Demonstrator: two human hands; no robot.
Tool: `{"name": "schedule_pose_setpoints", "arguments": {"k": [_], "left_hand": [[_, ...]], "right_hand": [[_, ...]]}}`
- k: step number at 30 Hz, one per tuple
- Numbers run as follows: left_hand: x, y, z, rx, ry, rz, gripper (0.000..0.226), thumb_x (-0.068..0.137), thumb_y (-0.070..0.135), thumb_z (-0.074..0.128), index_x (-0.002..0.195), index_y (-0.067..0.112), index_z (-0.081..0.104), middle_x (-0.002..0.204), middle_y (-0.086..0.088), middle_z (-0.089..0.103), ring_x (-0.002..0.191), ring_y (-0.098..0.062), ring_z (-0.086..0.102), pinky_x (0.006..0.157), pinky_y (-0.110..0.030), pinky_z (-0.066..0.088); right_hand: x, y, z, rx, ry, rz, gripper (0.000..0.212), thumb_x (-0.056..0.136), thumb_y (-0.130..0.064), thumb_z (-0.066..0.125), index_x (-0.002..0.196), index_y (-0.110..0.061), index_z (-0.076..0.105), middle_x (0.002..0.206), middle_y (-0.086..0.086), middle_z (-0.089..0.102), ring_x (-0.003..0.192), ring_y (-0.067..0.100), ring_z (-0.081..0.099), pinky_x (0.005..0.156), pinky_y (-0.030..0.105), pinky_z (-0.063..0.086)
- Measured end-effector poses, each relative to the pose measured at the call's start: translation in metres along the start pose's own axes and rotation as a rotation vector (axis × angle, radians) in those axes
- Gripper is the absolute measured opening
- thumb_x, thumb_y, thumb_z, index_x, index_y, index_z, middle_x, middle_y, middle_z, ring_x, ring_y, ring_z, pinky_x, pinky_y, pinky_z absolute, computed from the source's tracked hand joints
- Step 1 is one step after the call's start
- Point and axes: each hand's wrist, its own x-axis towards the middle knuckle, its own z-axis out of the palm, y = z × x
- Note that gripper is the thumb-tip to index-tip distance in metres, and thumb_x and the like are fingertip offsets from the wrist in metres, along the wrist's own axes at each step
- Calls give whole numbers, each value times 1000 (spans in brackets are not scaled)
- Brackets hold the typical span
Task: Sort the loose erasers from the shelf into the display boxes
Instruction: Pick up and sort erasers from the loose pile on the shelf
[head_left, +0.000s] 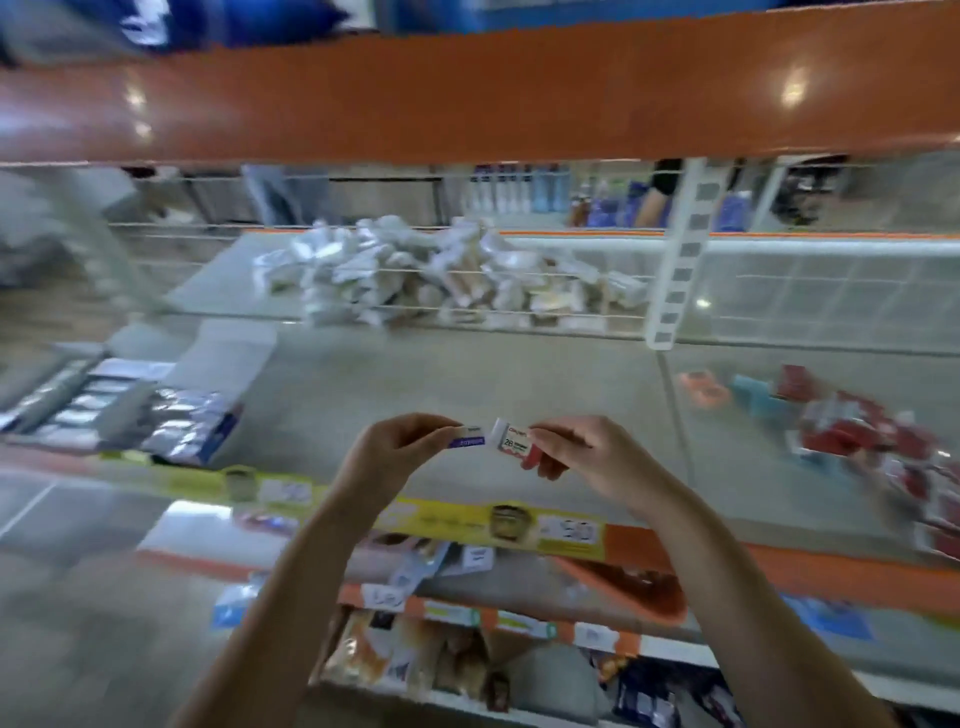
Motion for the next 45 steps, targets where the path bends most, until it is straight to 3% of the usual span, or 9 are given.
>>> {"name": "schedule_pose_setpoints", "arguments": {"k": [7,15,19,24,29,33,36,39,45], "left_hand": [[-56,-48,-163,52,190,-48,10,85,8,64,92,5,71,57,15,62,52,9,48,53,-6,35],[-86,-95,-308,81,313,-78,15,85,13,65,79,27,69,57,16,60,53,5,44,55,-15,32],[-79,-109,-352,59,345,-75,9,85,14,64,85,20,71,64,15,64,57,5,48,56,-13,35],[-54,-125,-411,63,330,-54,10,86,15,64,87,20,72,69,8,65,59,2,49,57,-14,36],[-12,-135,-479,101,351,-53,9,85,19,66,86,25,73,69,15,67,62,6,53,61,-10,38],[17,-144,-528,135,345,-106,11,85,22,65,92,19,73,84,1,71,71,-8,59,67,-21,42],[36,-152,-558,145,341,-126,9,87,21,63,90,21,71,81,5,69,66,2,58,62,-14,43],[53,-161,-578,138,346,-126,12,88,18,62,94,15,71,78,8,67,60,9,55,56,-6,40],[83,-180,-601,127,223,-117,9,87,17,61,91,20,69,75,12,67,62,11,56,57,-5,41]], "right_hand": [[70,-60,147,46,-141,-98,24,94,-22,52,78,-16,69,66,-6,66,63,6,58,67,18,47],[139,-116,280,-8,-240,-128,18,94,-22,54,84,-22,69,70,-8,68,67,7,57,67,24,44],[173,-140,314,-46,-253,-165,20,94,-12,52,84,-24,64,61,-14,62,58,-4,54,58,8,40],[237,-166,346,-191,-271,-199,16,94,-20,53,90,-28,66,79,1,68,72,9,60,70,25,44],[315,-189,377,-149,-306,-157,14,94,-19,52,98,-21,66,85,1,67,78,11,64,75,18,51],[372,-198,407,-165,-347,-93,16,94,-16,55,104,-10,65,92,9,68,80,16,67,75,20,55],[408,-202,433,-265,-389,-50,11,93,-21,55,98,-22,65,94,1,67,85,13,66,80,27,54],[432,-201,457,-431,-441,-51,10,93,-26,54,98,-26,63,86,-13,62,78,1,60,65,16,44],[451,-193,488,-578,-397,12,17,93,-30,55,105,-21,63,95,-9,61,82,2,57,67,18,44]]}}
